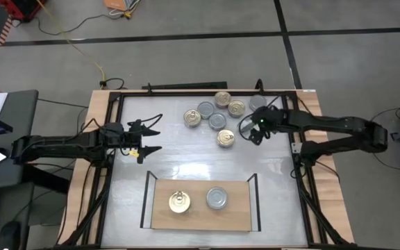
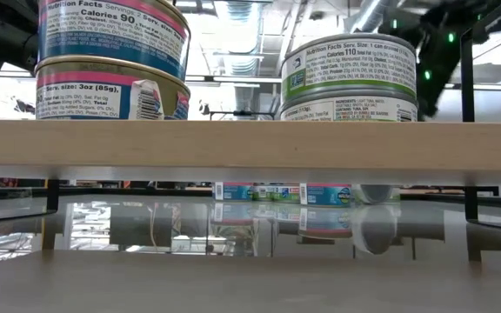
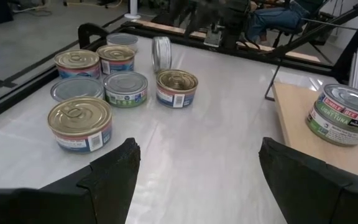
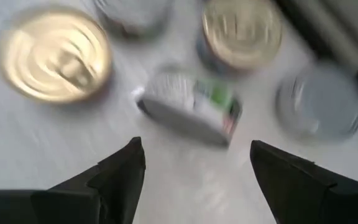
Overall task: Stack canned seafood by type on shelf
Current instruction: Stack the green tuna can on top of the green tuna can on the shelf
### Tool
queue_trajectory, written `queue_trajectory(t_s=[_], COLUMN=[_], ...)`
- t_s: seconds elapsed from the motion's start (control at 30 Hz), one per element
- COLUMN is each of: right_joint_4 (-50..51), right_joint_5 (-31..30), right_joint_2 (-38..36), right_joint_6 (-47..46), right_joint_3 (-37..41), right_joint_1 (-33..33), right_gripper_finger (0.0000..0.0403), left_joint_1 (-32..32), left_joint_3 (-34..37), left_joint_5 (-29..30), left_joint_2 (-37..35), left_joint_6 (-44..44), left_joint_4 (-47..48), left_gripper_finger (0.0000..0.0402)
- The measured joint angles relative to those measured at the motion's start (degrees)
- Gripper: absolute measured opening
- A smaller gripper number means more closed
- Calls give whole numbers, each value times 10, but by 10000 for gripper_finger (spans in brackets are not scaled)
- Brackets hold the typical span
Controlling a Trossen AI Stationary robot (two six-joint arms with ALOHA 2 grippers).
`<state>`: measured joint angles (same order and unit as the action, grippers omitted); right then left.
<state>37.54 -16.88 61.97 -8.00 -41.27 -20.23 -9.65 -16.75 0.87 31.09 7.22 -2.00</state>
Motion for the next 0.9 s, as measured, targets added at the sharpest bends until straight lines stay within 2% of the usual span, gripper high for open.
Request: queue_trajectory(t_s=[0.17, 0.43, 0.67, 0.9], right_joint_4=[-14, -69, 10, 84], right_joint_5=[0, 20, 103, 112], right_joint_2=[11, 122, 227, 297], right_joint_6=[82, 140, 204, 283], right_joint_3=[-46, -78, -175, -223], right_joint_1=[8, 6, -10, -41], right_gripper_finger=[317, 317, 317, 317], left_joint_1=[0, 0, 0, 0], left_joint_3=[0, 0, 0, 0], left_joint_5=[1, 22, 37, 41], left_joint_2=[0, 0, 0, 0], left_joint_6=[-13, -35, -52, -40], left_joint_4=[-4, -5, -5, 3], left_gripper_finger=[318, 318, 318, 318])
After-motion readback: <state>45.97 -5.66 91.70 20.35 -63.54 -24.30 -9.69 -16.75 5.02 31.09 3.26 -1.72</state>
